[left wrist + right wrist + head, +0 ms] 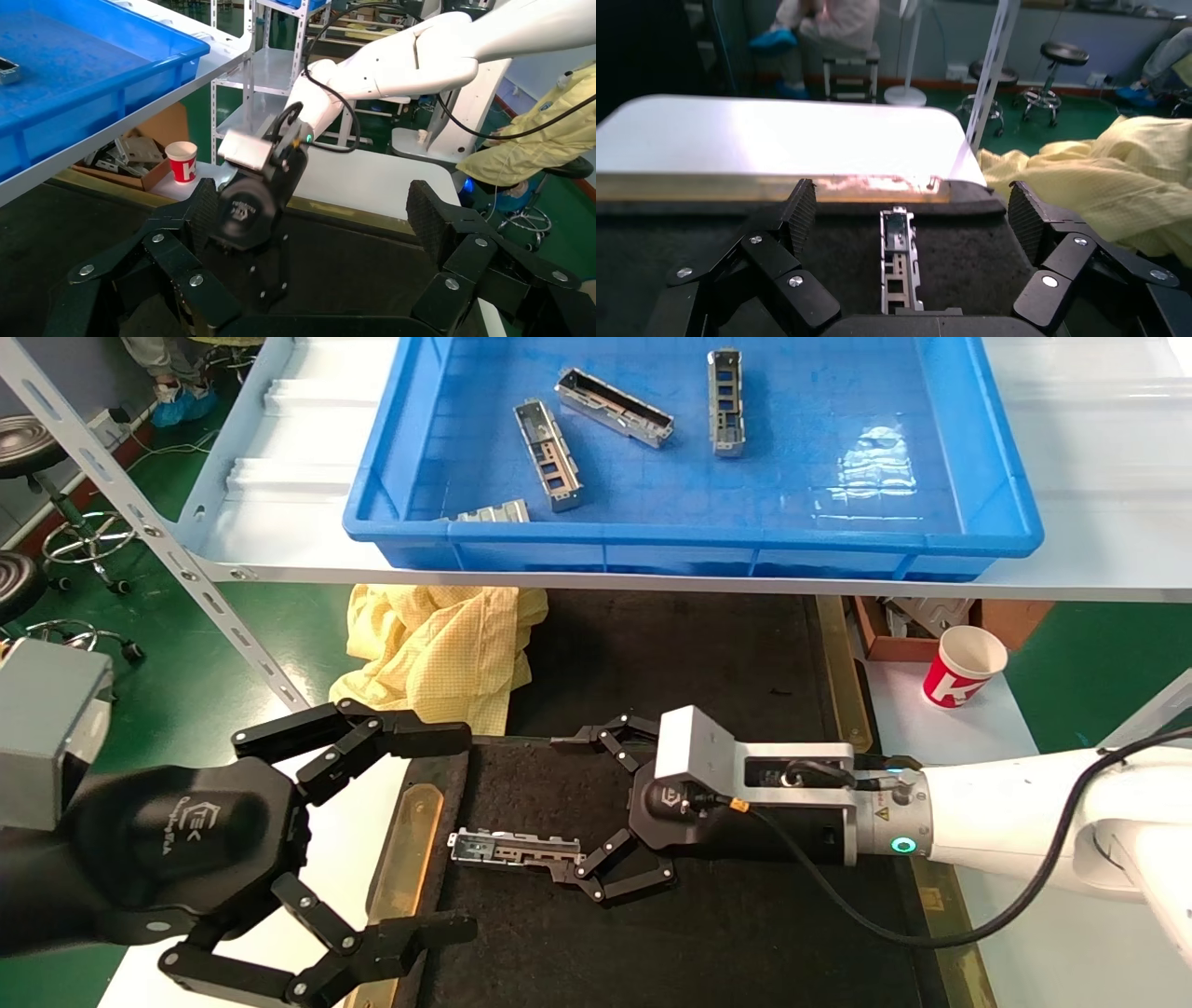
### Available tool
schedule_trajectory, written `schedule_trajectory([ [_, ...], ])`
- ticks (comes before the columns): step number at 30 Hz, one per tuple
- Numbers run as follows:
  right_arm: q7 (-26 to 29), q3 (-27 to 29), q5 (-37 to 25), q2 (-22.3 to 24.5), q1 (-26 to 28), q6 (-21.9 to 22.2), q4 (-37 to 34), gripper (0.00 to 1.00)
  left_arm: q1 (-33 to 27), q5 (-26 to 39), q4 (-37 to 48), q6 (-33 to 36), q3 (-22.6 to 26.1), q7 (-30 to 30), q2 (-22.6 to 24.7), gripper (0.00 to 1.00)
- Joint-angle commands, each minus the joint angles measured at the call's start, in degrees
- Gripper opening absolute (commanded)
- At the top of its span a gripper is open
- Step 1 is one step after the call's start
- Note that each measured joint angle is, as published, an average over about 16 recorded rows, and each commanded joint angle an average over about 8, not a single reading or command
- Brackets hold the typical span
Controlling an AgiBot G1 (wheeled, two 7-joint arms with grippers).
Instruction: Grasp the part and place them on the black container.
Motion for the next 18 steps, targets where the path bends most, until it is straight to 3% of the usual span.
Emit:
schedule_trajectory([
  [1, 1.31, 1.18, 0.10, 1.10, -0.77, -0.16, 1.78, 1.00, 0.00, 0.00, 0.00, 0.00, 0.00, 0.00, 0.00, 1.00],
  [18, 14.00, 12.60, 0.69, 11.60, -8.35, -1.15, 19.37, 1.00, 0.00, 0.00, 0.00, 0.00, 0.00, 0.00, 0.00, 1.00],
])
